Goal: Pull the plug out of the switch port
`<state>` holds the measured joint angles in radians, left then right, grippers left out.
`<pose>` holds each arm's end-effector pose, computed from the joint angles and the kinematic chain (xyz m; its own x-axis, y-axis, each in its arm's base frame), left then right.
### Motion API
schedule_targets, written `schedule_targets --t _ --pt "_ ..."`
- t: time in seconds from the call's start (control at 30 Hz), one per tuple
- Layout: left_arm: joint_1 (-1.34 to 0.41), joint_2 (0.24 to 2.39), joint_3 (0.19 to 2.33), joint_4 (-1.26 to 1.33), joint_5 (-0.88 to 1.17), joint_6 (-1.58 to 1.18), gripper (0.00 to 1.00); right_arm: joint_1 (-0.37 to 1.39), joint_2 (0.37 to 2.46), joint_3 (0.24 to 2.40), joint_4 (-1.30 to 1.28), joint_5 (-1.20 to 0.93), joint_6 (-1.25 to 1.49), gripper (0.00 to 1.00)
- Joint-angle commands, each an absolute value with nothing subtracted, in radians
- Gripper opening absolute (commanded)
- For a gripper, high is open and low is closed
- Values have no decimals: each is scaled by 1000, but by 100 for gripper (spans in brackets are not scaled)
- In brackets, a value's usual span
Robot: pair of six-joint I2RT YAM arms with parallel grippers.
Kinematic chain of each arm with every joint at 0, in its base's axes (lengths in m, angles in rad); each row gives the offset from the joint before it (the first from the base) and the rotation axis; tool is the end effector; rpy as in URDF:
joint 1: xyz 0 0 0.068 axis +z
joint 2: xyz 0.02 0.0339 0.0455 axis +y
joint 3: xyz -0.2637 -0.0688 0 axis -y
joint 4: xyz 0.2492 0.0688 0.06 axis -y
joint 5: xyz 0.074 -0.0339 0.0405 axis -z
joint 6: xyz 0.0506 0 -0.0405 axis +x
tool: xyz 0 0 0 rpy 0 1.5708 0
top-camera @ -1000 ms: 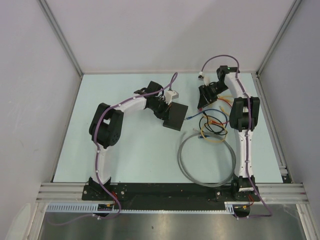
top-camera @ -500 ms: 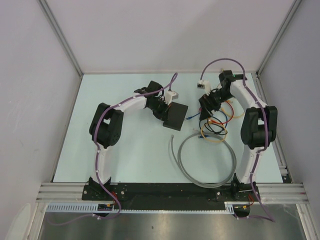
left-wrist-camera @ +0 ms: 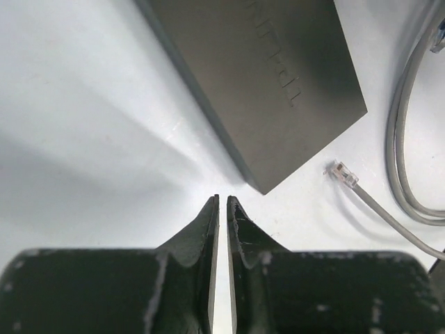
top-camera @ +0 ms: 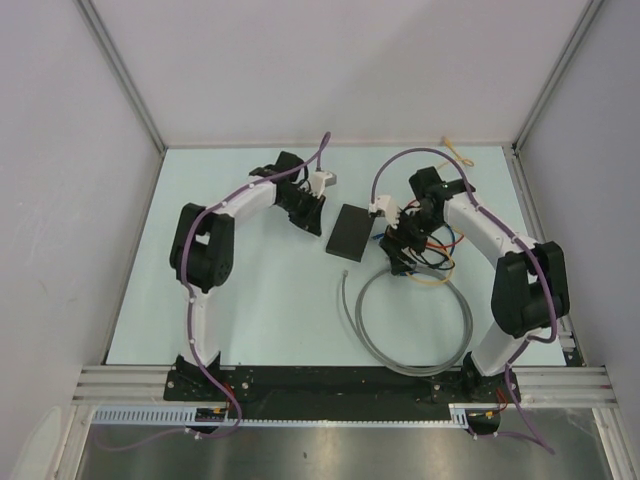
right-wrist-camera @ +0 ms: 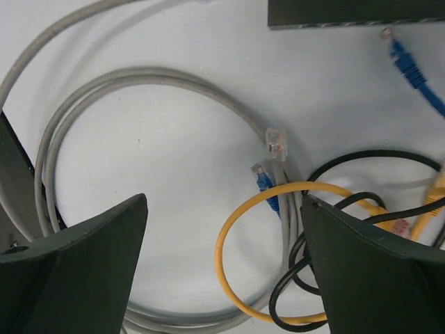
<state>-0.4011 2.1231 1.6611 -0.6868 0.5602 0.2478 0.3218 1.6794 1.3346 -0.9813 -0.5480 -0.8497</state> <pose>0.4093 -0.2028 0.1740 -0.6839 0.5158 -0.5160 0.7209 0.5864 -0.3695 0.3064 0.1299 0.2342 -0.3150 -0.7808 -0.5396 -0.9486 0.2778 0.1518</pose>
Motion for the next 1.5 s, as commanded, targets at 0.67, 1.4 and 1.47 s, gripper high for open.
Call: schedule_targets --t 0.67,1.4,1.47 --pt "-359 1990 1543 -661 594 221 15 111 2123 1661 -772 23 -724 0" --pt "-357 2020 1583 -611 690 233 15 158 1831 1341 -1124 -247 -845 93" --pt "-357 2034 1592 -607 706 233 13 105 1857 1336 -1126 -192 -847 83"
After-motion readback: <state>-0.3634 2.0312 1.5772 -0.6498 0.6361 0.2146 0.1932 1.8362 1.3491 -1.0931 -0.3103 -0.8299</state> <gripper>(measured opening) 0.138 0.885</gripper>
